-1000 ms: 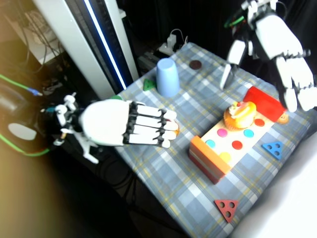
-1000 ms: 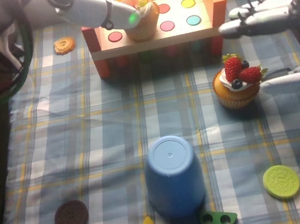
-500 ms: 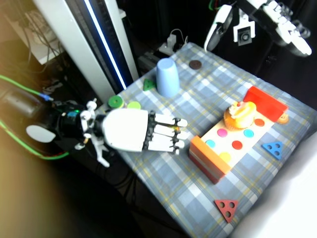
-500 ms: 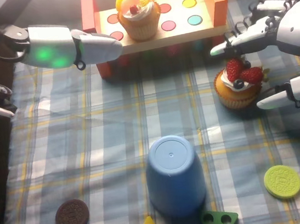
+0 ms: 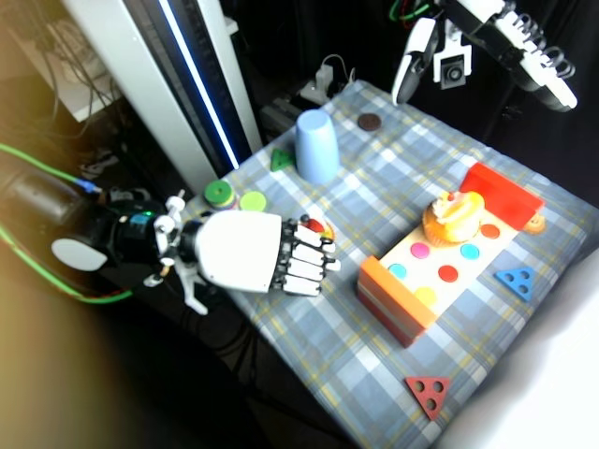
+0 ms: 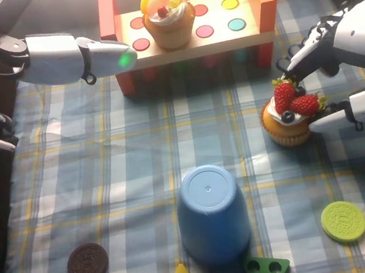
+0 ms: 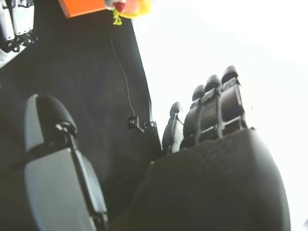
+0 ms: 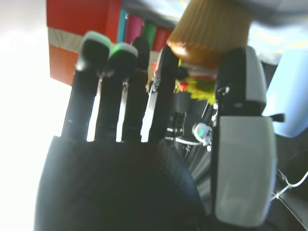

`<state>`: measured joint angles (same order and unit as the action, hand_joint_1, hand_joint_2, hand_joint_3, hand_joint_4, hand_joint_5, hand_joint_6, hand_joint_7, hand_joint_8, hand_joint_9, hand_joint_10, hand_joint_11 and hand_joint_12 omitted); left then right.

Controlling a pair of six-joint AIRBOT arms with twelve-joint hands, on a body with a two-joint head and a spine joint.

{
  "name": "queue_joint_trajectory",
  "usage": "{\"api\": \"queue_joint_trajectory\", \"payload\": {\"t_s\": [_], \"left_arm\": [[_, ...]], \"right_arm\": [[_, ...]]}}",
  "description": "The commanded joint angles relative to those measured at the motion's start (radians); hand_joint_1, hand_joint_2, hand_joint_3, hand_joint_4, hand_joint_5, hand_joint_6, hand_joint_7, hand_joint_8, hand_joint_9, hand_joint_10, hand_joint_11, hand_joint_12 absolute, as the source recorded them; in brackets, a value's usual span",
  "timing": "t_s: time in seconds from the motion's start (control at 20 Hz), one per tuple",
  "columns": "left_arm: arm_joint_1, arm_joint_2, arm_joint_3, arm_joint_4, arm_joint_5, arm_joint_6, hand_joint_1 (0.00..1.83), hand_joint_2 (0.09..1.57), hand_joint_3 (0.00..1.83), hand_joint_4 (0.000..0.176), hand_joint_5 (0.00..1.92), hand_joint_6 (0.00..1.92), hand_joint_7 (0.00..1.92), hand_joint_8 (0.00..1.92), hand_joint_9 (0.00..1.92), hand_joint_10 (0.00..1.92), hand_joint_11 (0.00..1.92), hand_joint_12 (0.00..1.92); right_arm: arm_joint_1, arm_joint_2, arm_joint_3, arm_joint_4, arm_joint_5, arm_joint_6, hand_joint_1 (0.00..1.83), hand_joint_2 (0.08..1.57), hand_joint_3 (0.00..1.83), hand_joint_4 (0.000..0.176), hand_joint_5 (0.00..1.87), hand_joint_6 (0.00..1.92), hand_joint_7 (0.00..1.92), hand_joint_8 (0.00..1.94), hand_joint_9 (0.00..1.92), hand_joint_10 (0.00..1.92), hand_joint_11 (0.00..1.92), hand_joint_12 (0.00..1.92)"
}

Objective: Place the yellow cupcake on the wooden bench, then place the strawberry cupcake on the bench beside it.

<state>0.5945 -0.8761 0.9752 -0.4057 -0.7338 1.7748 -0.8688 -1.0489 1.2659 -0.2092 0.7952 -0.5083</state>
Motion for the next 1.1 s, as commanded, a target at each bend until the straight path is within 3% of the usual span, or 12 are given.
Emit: {"api": "queue_joint_trajectory", "payload": {"t_s": [0.0, 0.15, 0.25, 0.35, 0.45, 0.5, 0.55, 0.6, 0.65, 0.75, 0.9, 1.05], "left_arm": [[-0.004, 0.005, 0.003, 0.013, -0.119, -0.007, 0.88, 0.79, 0.0, 0.176, 0.0, 0.0, 0.0, 0.0, 0.0, 0.0, 0.0, 0.0], [0.008, 0.005, 0.004, 0.001, -0.116, -0.007, 0.93, 0.79, 0.0, 0.176, 0.0, 0.0, 0.0, 0.0, 0.0, 0.0, 0.0, 0.0], [0.011, 0.005, 0.004, -0.002, -0.116, -0.007, 0.96, 0.78, 0.0, 0.176, 0.0, 0.0, 0.0, 0.0, 0.0, 0.0, 0.0, 0.0], [0.016, 0.004, 0.004, -0.006, -0.117, -0.007, 0.91, 0.78, 0.0, 0.176, 0.0, 0.0, 0.0, 0.0, 0.0, 0.0, 0.0, 0.0], [0.018, 0.004, 0.004, -0.009, -0.118, -0.007, 0.92, 0.79, 0.01, 0.176, 0.0, 0.0, 0.0, 0.0, 0.0, 0.0, 0.0, 0.0], [0.019, 0.003, 0.004, -0.011, -0.118, -0.007, 0.9, 0.8, 0.01, 0.176, 0.0, 0.0, 0.0, 0.0, 0.0, 0.0, 0.0, 0.0], [0.021, 0.003, 0.004, -0.013, -0.118, -0.007, 0.91, 0.8, 0.01, 0.176, 0.0, 0.0, 0.0, 0.0, 0.0, 0.0, 0.0, 0.0], [0.023, 0.001, 0.004, -0.014, -0.118, -0.007, 0.91, 0.8, 0.01, 0.176, 0.0, 0.0, 0.0, 0.0, 0.0, 0.0, 0.0, 0.0], [0.023, -0.001, 0.005, -0.015, -0.116, -0.007, 0.9, 0.79, 0.0, 0.176, 0.0, 0.0, 0.0, 0.0, 0.0, 0.0, 0.0, 0.0], [0.024, -0.002, 0.006, -0.017, -0.113, -0.007, 0.91, 0.79, 0.0, 0.176, 0.0, 0.0, 0.0, 0.0, 0.0, 0.0, 0.0, 0.0], [0.026, -0.002, 0.006, -0.018, -0.111, -0.007, 0.97, 0.79, 0.0, 0.176, 0.0, 0.0, 0.0, 0.0, 0.0, 0.0, 0.0, 0.0], [0.027, -0.003, 0.007, -0.017, -0.107, -0.007, 1.0, 0.79, 0.0, 0.176, 0.0, 0.0, 0.0, 0.0, 0.0, 0.0, 0.0, 0.0]], "right_arm": [[0.011, -0.001, 0.007, 0.024, 0.144, 0.023, 1.17, 1.06, 0.0, 0.0, 1.11, 0.77, 0.83, 1.72, 0.73, 1.91, 0.68, 1.92], [0.019, 0.026, -0.007, 0.008, 0.22, 0.043, 1.16, 1.03, 0.0, 0.0, 1.18, 0.65, 0.73, 1.91, 0.66, 1.92, 0.61, 1.92], [0.034, 0.044, -0.022, 0.001, 0.266, 0.045, 1.17, 1.02, 0.0, 0.0, 1.2, 0.6, 0.77, 1.75, 0.72, 1.88, 0.71, 1.92], [0.066, 0.051, -0.027, -0.007, 0.331, 0.051, 1.19, 1.01, 0.0, 0.0, 1.23, 0.55, 0.87, 1.37, 0.8, 1.54, 0.7, 1.78], [0.108, 0.049, -0.022, -0.01, 0.355, 0.051, 1.19, 1.02, 0.0, 0.0, 1.21, 0.58, 0.9, 1.2, 0.79, 1.28, 0.61, 1.54], [0.148, 0.037, -0.009, -0.013, 0.359, 0.051, 1.24, 1.08, 0.0, 0.0, 1.21, 0.5, 0.91, 1.21, 0.68, 0.62, 0.27, 1.1], [0.171, 0.026, 0.004, -0.014, 0.359, 0.051, 1.25, 1.1, 0.0, 0.0, 1.22, 0.47, 0.87, 1.26, 0.74, 0.36, 0.23, 1.02], [0.199, 0.008, 0.024, -0.014, 0.354, 0.051, 1.25, 1.1, 0.0, 0.0, 1.22, 0.47, 0.87, 1.26, 0.74, 0.36, 0.23, 1.02], [0.229, -0.012, 0.045, -0.011, 0.343, 0.051, 1.26, 1.1, 0.01, 0.0, 1.18, 0.49, 0.87, 1.3, 0.87, 0.59, 0.5, 1.22], [0.275, -0.045, 0.081, -0.002, 0.308, 0.051, 1.25, 1.09, 0.0, 0.0, 1.19, 0.52, 0.9, 1.21, 0.87, 0.61, 0.51, 1.24], [0.326, -0.09, 0.142, 0.008, 0.236, 0.051, 1.26, 1.05, 0.0, 0.0, 1.22, 0.66, 1.02, 0.86, 0.86, 0.62, 0.47, 1.21], [0.362, -0.125, 0.199, 0.01, 0.141, 0.051, 1.26, 1.07, 0.0, 0.0, 1.2, 0.72, 0.95, 0.94, 0.81, 0.45, 0.23, 1.35]]}}
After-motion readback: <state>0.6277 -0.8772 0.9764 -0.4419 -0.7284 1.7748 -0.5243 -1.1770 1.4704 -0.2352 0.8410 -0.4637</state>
